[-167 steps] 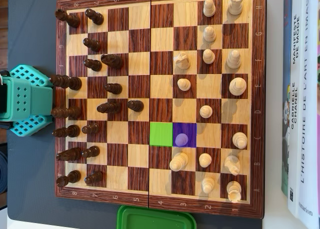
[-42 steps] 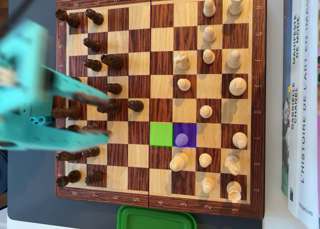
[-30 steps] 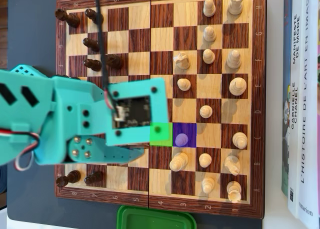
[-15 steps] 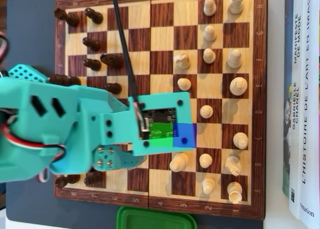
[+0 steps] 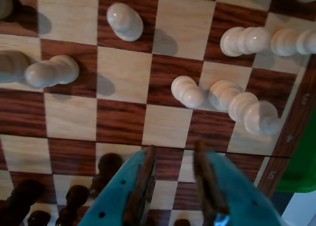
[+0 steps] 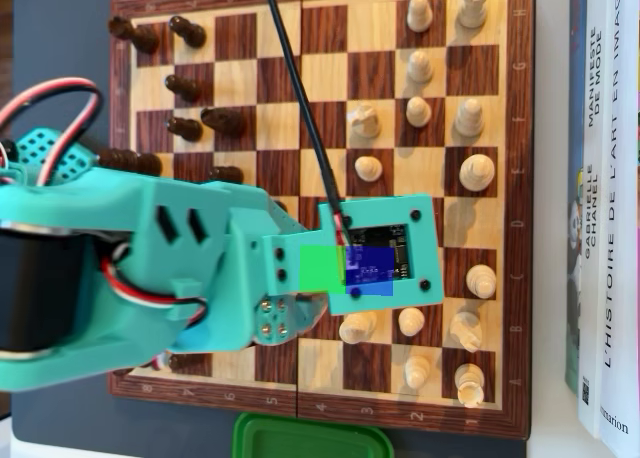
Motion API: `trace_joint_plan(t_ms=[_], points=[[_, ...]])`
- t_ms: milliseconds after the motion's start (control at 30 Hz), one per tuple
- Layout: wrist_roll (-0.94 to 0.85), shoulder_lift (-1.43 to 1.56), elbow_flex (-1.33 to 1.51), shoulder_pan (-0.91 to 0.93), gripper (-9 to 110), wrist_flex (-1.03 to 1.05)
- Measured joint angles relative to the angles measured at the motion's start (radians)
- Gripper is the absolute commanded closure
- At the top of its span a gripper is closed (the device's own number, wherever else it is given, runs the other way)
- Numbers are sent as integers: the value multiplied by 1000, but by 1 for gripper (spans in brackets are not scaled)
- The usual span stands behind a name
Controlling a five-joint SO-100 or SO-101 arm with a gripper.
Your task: Play chess
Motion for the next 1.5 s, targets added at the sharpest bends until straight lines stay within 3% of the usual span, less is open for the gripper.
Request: trace_joint_plan(t_ms=[1500], points=[[-43,-241,-179,9,88,0]])
